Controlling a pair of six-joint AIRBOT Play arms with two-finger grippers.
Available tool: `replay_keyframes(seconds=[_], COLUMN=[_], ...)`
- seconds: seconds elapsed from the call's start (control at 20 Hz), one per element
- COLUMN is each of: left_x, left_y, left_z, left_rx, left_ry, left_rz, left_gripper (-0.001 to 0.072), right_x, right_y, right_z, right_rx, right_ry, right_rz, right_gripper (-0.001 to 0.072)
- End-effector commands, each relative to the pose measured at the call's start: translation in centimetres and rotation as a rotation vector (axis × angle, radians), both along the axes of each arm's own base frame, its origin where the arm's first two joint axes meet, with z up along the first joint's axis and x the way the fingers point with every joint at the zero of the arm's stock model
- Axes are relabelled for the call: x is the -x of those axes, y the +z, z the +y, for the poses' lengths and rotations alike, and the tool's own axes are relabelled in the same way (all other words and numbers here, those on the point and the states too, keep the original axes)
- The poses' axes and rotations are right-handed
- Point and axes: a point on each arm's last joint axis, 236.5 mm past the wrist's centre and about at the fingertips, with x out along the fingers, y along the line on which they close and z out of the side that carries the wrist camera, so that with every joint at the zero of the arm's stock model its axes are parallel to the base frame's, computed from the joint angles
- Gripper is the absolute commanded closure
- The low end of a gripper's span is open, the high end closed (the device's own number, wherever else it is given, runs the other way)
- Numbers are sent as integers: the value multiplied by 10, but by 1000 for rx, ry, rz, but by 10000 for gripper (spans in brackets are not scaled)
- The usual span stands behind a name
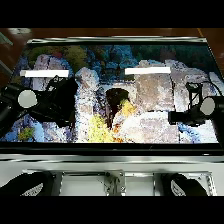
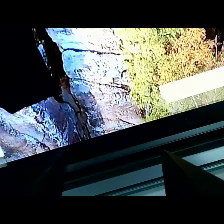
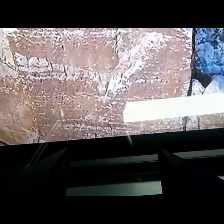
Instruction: Fold the shirts.
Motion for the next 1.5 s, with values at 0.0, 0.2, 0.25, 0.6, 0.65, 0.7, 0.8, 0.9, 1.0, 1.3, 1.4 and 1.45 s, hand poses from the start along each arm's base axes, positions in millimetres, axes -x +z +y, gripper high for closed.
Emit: replay_keyframes(seconds=[0.0,0.2,0.25,0.6,0.65,0.7,0.8,0.9,1.0,1.3,1.4,1.45], left_x=[0,0,0,0,-1,-6,-23,-32,-37,-32,-29,-28], left_y=[0,0,0,0,-1,0,2,6,8,8,7,4], left_z=[0,0,0,0,1,6,11,8,5,-32,-48,-48], left_rx=[-1,0,-1,-1,-13,-53,-130,-131,-119,67,140,136], left_ry=[0,0,0,0,-37,-136,-323,-359,-347,-257,-247,-249], left_rz=[0,1,0,0,-10,-51,-151,-203,-225,-188,-165,-156], left_gripper=[37,38,38,37,37,37,37,37,37,37,36,38], right_x=[0,0,0,0,0,0,-5,-10,-9,-8,-13,-18], right_y=[0,0,0,0,0,0,1,3,2,2,3,5], right_z=[0,0,0,0,0,0,1,1,1,1,1,1], right_rx=[0,0,0,0,0,-1,-4,-5,-4,-4,-4,-5], right_ry=[0,0,0,1,0,0,1,1,1,1,1,1], right_rz=[0,0,0,0,0,-1,-22,-43,-40,-34,-59,-80], right_gripper=[51,51,51,51,51,51,51,51,51,51,51,51])
